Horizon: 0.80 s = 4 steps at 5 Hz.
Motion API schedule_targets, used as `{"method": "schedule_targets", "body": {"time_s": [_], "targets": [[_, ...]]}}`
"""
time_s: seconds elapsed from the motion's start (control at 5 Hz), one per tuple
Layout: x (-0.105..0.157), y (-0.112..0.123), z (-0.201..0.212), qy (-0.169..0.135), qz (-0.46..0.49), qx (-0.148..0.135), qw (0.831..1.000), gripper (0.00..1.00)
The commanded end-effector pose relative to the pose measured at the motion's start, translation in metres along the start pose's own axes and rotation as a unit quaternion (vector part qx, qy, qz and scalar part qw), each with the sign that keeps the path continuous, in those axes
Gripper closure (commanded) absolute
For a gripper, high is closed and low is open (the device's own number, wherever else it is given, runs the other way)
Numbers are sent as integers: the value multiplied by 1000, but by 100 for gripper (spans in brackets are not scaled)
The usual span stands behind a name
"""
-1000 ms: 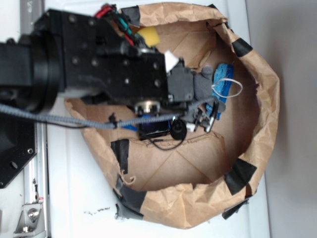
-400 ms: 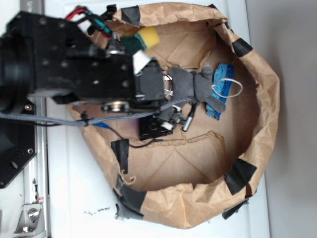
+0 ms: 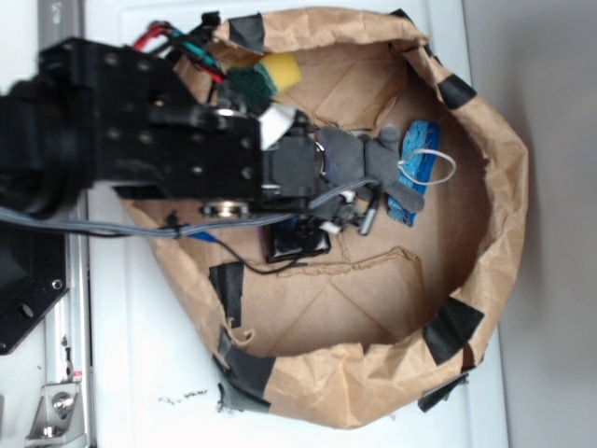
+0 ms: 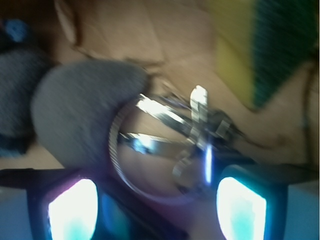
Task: Grab the black box.
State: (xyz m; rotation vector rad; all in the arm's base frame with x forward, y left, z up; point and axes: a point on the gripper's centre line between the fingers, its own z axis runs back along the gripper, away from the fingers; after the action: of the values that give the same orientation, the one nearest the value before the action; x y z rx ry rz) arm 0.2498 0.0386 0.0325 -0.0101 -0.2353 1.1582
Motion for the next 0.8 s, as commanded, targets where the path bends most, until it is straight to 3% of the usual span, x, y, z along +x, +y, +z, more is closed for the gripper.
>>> {"method": "schedule_targets", "body": {"time_s": [0.0,0.4,0.6], "targets": [[-3,-14,-5,1,-1,-18,1000,0],[-7,-7,9,22,-16,-31,999,0],[-2,-3,29,40,-18,-53,998,0]]}}
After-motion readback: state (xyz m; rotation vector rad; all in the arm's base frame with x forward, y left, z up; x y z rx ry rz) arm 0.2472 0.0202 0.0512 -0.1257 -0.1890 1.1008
